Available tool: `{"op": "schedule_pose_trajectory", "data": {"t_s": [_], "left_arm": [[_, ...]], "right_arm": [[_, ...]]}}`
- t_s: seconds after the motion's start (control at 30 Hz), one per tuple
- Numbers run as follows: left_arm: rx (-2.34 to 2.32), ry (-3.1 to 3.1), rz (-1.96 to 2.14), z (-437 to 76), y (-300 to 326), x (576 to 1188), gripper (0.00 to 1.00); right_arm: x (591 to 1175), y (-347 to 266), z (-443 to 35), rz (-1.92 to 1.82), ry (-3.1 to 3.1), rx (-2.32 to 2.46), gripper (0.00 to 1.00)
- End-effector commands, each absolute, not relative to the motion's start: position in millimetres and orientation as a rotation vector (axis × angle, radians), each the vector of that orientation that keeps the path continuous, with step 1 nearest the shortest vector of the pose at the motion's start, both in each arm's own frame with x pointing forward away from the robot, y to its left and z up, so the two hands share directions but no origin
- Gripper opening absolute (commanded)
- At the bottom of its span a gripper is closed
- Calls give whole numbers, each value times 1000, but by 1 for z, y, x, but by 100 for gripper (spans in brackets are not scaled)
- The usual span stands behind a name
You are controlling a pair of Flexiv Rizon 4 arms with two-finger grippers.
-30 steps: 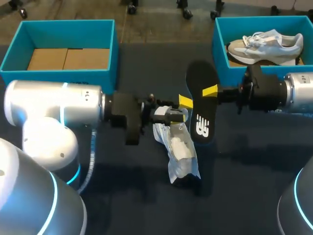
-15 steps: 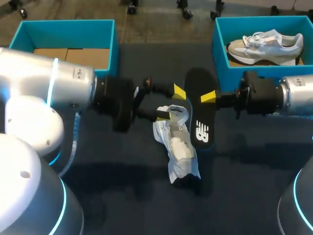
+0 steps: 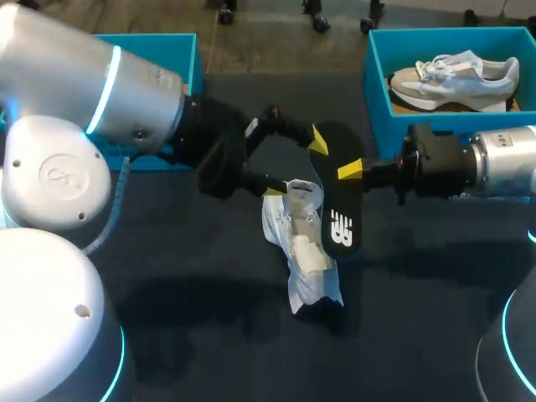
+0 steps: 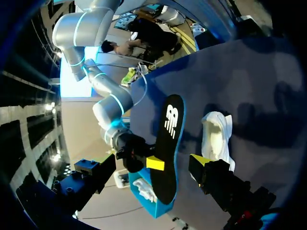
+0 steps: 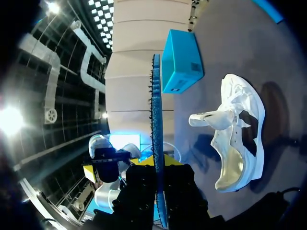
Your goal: Take the shoe out of the shoebox, open the shoe tongue, remove and reinsert the insole, then place the shoe into the shoebox
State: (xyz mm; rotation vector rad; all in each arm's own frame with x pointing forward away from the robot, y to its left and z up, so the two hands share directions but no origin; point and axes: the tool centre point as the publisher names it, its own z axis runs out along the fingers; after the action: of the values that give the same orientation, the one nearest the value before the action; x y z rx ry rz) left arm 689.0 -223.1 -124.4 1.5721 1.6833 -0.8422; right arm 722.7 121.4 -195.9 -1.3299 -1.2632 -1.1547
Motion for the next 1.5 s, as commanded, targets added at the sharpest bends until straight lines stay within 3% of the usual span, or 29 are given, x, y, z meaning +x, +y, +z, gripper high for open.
{"op": "schedule_pose_trajectory", "data": {"t_s": [0.03,1.5], "left_arm": [[1638,1756,-771,-123,-227,690,100],[2103,2103,-327,-136,-233,715,100]], "right_arm": [[725,128,-200,-1153,-1269,-1328,0],[718,144,-216,-1094,-1314,-1328,0]]}}
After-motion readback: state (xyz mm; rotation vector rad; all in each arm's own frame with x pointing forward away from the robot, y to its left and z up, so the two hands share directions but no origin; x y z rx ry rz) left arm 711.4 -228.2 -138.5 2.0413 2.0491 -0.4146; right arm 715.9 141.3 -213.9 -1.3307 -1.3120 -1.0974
